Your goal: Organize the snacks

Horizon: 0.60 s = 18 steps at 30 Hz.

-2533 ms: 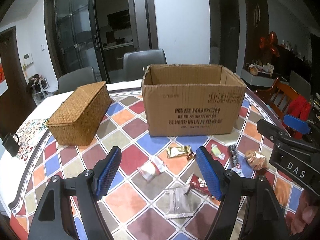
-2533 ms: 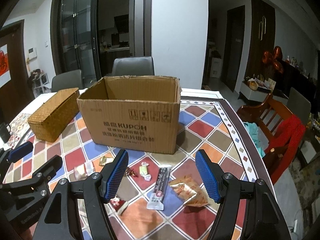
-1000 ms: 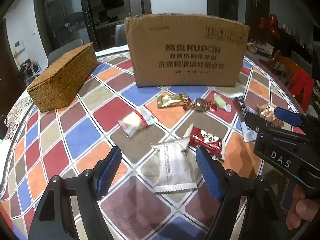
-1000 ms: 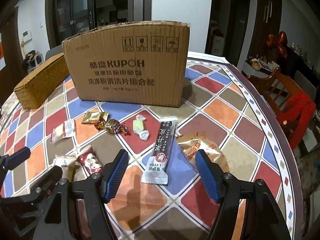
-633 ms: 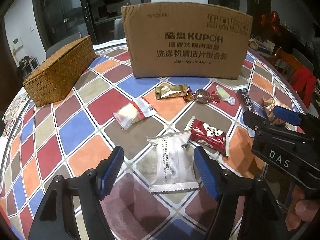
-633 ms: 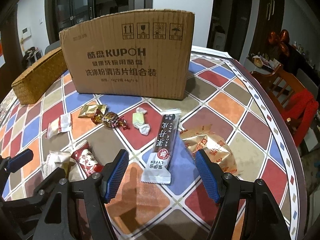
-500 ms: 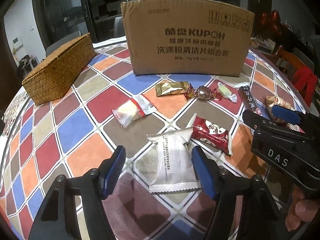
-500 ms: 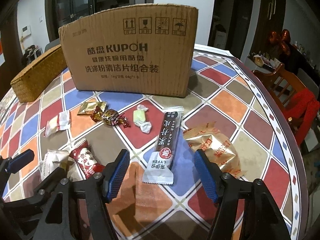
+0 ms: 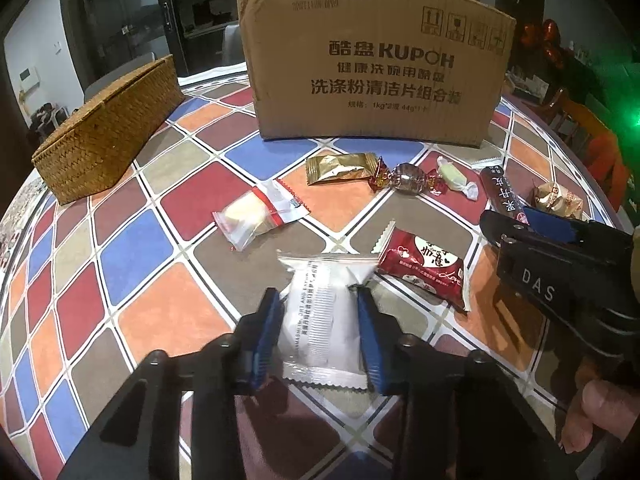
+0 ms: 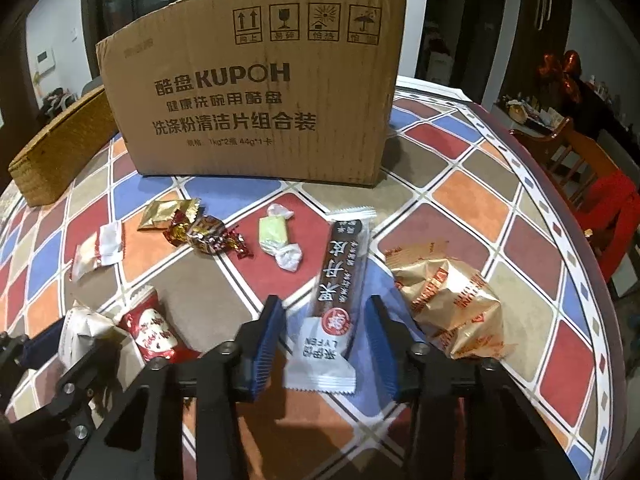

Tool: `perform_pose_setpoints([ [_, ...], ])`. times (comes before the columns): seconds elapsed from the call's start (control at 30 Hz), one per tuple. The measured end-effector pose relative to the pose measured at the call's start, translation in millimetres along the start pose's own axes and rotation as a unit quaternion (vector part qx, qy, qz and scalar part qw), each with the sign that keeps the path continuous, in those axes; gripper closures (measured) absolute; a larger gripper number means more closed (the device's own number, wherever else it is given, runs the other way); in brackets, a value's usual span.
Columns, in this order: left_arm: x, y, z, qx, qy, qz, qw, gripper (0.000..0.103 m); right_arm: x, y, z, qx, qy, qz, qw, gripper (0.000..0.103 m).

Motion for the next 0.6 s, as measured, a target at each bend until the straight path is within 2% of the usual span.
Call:
perform_pose_setpoints([
  [0.13,-0.6,0.1,0.2,0.002,-0.001,0.000,1.0000,0.069,-2.9,-0.4,1.0,0.001,0.008,0.001,1.000,0.079],
  [0.3,-1.8,0.9,1.7,0.004,-0.001,0.000,1.0000,0.072,-1.8,-1.8,5.0,0.004,0.015,-0.005,1.000,0.084],
  [0.6,-4.4,7.1,13.9,0.020,0.002,0.001,0.9998,0.073,-2.0,1.2,19.2,0.015,0.022,-0.008,1.000,0.085],
])
Point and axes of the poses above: each gripper's, at about its wrist camera, not at the fingertips, and z roughly against the way its jaws point, x to its right, y to its top, the point moved 4 cm from there along -z, roughly the way its jaws point, and after that the axes turned 2 degrees about x, right-handed, at the moved point
